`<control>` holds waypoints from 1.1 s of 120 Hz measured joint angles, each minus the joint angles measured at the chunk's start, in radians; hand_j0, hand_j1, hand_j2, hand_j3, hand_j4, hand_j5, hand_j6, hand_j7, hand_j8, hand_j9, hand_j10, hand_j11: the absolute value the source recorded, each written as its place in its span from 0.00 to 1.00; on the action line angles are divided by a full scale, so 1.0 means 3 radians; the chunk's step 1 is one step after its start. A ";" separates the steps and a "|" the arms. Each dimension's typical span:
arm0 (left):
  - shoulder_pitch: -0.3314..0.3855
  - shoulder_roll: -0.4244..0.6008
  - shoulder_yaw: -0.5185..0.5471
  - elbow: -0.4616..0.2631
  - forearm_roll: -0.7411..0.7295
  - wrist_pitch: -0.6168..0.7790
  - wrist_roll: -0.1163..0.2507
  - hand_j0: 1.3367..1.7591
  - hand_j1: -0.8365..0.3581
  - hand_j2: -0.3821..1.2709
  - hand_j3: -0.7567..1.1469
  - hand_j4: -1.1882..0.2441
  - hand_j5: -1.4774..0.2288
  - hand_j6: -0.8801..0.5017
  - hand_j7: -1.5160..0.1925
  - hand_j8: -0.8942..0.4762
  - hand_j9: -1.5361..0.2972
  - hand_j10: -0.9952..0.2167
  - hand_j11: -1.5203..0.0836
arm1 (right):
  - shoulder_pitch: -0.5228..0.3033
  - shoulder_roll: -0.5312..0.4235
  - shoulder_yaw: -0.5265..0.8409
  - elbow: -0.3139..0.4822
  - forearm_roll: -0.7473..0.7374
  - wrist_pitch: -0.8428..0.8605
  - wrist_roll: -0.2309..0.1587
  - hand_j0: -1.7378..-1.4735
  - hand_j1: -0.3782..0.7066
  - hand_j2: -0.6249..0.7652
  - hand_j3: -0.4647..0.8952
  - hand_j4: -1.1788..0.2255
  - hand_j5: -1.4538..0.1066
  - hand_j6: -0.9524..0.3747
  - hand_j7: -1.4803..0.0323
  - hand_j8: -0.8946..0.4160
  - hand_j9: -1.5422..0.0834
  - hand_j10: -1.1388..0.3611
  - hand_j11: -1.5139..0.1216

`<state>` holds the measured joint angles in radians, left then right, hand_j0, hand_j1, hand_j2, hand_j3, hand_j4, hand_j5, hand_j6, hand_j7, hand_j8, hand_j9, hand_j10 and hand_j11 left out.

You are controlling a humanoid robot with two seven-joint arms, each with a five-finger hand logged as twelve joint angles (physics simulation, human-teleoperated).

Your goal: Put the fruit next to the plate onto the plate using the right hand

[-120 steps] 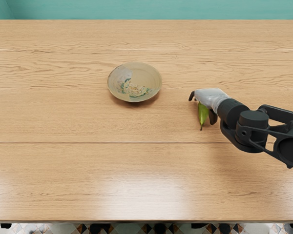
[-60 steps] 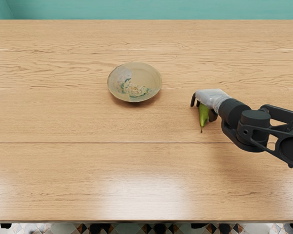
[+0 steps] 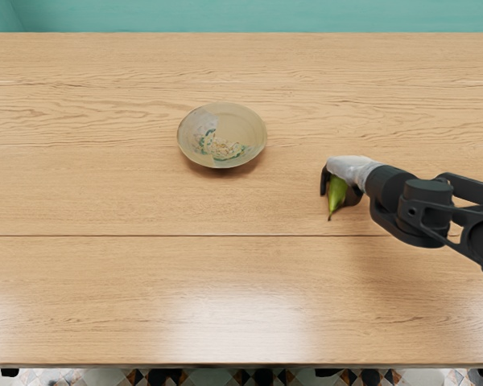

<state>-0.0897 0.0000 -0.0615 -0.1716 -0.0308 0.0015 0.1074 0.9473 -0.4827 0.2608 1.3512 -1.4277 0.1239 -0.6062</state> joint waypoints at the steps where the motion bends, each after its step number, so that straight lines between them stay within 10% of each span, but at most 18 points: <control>1: -0.0001 0.0000 0.0000 0.0000 0.0000 0.0000 0.0000 0.76 0.98 0.23 0.40 0.82 0.85 0.63 0.88 0.64 0.83 0.81 0.93 | 0.0000 -0.0001 0.0001 0.0000 0.0006 0.0003 0.0000 0.30 0.62 0.43 0.34 0.33 0.47 0.64 0.39 0.60 0.46 0.59 0.42; 13: -0.0003 0.0000 0.0000 0.0001 0.0000 0.0000 0.0000 0.76 0.98 0.23 0.40 0.82 0.85 0.63 0.88 0.64 0.83 0.81 0.93 | 0.0003 -0.0010 0.0055 -0.0003 0.0061 0.0042 -0.0004 0.30 0.62 0.51 0.34 0.33 0.43 0.57 0.49 0.51 0.43 0.51 0.38; 47: -0.0003 0.0000 -0.0001 0.0000 0.0001 0.0000 0.0000 0.76 0.98 0.23 0.40 0.82 0.85 0.63 0.88 0.64 0.83 0.81 0.94 | 0.0180 -0.0021 0.0142 -0.0043 0.0288 0.0085 -0.0012 0.32 0.58 0.64 0.34 0.33 0.37 0.33 0.38 0.36 0.38 0.37 0.35; 132: -0.0001 0.0000 0.0000 0.0000 0.0000 0.0000 0.0000 0.76 0.98 0.23 0.40 0.82 0.85 0.63 0.88 0.64 0.83 0.81 0.94 | 0.1126 0.0711 0.0121 -0.0563 0.0680 0.0350 -0.0014 0.31 0.58 0.65 0.34 0.34 0.33 0.35 0.37 0.36 0.36 0.36 0.34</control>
<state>-0.0900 0.0000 -0.0616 -0.1715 -0.0306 0.0015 0.1074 1.2850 -0.2693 0.2972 1.1824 -1.2236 0.2289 -0.6104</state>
